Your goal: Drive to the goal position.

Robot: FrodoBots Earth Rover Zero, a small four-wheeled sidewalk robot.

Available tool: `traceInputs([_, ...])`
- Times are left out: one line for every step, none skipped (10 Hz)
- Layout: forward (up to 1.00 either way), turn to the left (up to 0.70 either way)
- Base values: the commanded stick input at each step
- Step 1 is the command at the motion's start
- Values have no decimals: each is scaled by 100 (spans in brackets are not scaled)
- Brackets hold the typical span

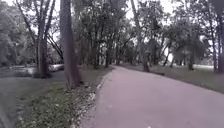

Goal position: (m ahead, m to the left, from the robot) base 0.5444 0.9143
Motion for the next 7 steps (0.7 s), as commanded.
traceInputs([70, 0])
traceInputs([70, 0])
traceInputs([70, 0])
traceInputs([70, 0])
traceInputs([70, 0])
traceInputs([70, 0])
traceInputs([70, 0])
